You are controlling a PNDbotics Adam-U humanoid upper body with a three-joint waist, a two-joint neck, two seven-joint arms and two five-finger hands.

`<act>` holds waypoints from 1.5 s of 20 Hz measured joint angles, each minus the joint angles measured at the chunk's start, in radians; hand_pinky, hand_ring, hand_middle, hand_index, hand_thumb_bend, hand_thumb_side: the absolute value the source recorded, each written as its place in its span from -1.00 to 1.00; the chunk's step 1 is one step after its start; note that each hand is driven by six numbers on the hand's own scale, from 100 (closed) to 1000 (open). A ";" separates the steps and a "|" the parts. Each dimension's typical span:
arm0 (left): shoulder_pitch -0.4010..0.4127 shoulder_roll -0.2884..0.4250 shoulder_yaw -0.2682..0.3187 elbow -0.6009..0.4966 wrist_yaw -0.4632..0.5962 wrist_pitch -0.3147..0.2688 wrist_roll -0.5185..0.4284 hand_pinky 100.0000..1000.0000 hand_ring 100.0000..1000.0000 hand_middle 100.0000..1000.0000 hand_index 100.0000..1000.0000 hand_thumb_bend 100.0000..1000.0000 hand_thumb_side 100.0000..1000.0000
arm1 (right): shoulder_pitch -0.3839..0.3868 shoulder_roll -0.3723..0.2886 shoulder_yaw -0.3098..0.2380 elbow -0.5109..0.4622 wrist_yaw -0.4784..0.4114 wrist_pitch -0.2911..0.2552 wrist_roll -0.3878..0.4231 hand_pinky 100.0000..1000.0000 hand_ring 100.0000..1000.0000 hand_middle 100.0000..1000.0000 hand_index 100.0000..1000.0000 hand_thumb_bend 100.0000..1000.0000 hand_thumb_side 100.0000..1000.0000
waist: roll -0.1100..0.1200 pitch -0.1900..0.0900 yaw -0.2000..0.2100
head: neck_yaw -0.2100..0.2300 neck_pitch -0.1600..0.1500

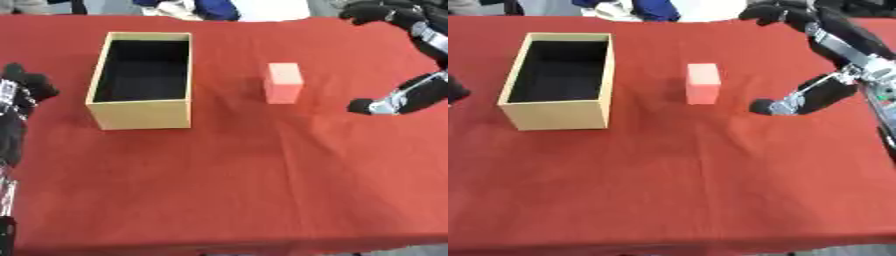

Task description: Pick up objects on the table and place them in the box.

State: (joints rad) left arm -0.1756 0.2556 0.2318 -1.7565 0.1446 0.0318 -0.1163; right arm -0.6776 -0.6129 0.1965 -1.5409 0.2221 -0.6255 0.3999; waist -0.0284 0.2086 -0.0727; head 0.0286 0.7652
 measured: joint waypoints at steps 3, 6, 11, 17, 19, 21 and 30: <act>0.000 0.000 -0.001 0.000 0.000 0.000 -0.001 0.67 0.22 0.01 0.22 -0.62 0.45 | -0.066 -0.002 0.030 0.060 0.005 -0.024 0.026 0.66 0.92 0.76 0.94 0.06 -0.43 | -0.005 -0.005 0.008 | -0.002 0.000; 0.000 0.000 -0.005 0.000 0.001 0.002 -0.004 0.67 0.22 0.01 0.22 -0.62 0.45 | -0.120 0.005 0.051 0.133 0.016 -0.046 0.057 0.66 0.92 0.76 0.94 0.03 -0.38 | -0.006 -0.007 0.018 | -0.005 0.000; 0.001 0.001 -0.007 0.000 0.002 0.001 -0.008 0.67 0.22 0.01 0.22 -0.63 0.45 | -0.181 0.061 0.063 0.260 0.066 -0.056 0.075 0.67 0.93 0.77 0.94 -0.05 -0.26 | -0.005 -0.009 0.028 | -0.006 0.000; 0.007 0.001 -0.010 0.000 0.002 0.000 -0.011 0.67 0.22 0.01 0.22 -0.63 0.45 | -0.231 0.141 0.054 0.405 0.149 -0.058 0.073 0.67 0.93 0.76 0.94 -0.16 -0.17 | -0.003 -0.012 0.032 | -0.011 0.000; 0.008 0.001 -0.012 0.000 0.002 -0.001 -0.011 0.68 0.22 0.01 0.22 -0.63 0.45 | -0.241 0.163 0.045 0.448 0.179 -0.062 0.069 0.67 0.93 0.76 0.94 -0.20 -0.17 | -0.002 -0.012 0.034 | -0.013 0.000; 0.008 0.001 -0.012 0.000 0.002 -0.002 -0.012 0.68 0.23 0.01 0.22 -0.63 0.46 | -0.251 0.184 0.034 0.489 0.207 -0.068 0.063 0.67 0.93 0.76 0.94 -0.22 -0.17 | 0.001 -0.012 0.035 | -0.014 0.000; 0.009 0.000 -0.012 0.001 0.002 -0.003 -0.017 0.68 0.23 0.01 0.22 -0.63 0.46 | -0.265 0.253 -0.024 0.637 0.328 -0.097 0.034 0.68 0.94 0.74 0.94 -0.40 -0.09 | 0.008 -0.014 0.042 | -0.022 0.000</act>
State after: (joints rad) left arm -0.1664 0.2561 0.2195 -1.7558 0.1462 0.0287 -0.1329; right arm -0.9426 -0.3596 0.1729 -0.9035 0.5501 -0.7222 0.4342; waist -0.0209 0.1949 -0.0305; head 0.0069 0.7652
